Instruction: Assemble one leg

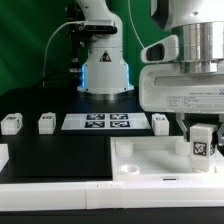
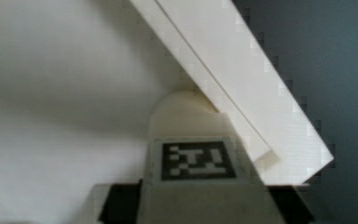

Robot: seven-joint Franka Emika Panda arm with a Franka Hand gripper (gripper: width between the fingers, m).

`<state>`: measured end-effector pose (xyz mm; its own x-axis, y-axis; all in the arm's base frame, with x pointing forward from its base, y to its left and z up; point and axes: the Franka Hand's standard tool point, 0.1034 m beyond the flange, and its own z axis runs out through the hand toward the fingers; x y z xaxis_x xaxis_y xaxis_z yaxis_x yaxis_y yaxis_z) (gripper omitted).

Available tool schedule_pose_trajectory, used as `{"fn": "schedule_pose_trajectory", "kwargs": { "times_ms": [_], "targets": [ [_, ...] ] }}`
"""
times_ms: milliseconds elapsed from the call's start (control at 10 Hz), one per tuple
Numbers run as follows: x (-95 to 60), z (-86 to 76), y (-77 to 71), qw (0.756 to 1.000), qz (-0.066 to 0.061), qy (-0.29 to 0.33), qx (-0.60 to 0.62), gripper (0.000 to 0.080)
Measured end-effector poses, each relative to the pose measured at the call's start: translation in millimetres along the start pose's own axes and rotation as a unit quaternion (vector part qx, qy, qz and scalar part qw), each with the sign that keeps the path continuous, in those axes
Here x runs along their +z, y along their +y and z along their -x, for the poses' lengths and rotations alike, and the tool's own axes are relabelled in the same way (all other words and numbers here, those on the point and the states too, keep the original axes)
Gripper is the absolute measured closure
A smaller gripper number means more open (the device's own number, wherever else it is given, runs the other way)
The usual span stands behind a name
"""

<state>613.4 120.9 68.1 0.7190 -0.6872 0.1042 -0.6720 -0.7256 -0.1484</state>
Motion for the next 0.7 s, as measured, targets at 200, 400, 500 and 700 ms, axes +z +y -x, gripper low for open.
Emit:
{"fn": "schedule_pose_trajectory", "kwargs": {
  "times_ms": [200, 400, 500, 700],
  "targets": [
    [-1.4, 0.2, -0.3, 0.99, 0.002, -0.003, 0.139, 0.0505],
    [-1.9, 0.8, -1.2, 0.968, -0.001, -0.006, 0.251, 0.0505],
    [-2.0, 0.7, -1.4, 0.957, -0.002, -0.006, 0.292, 0.0505],
    [-2.2, 0.9, -1.6, 0.942, -0.004, -0.009, 0.336, 0.0505]
  ]
}}
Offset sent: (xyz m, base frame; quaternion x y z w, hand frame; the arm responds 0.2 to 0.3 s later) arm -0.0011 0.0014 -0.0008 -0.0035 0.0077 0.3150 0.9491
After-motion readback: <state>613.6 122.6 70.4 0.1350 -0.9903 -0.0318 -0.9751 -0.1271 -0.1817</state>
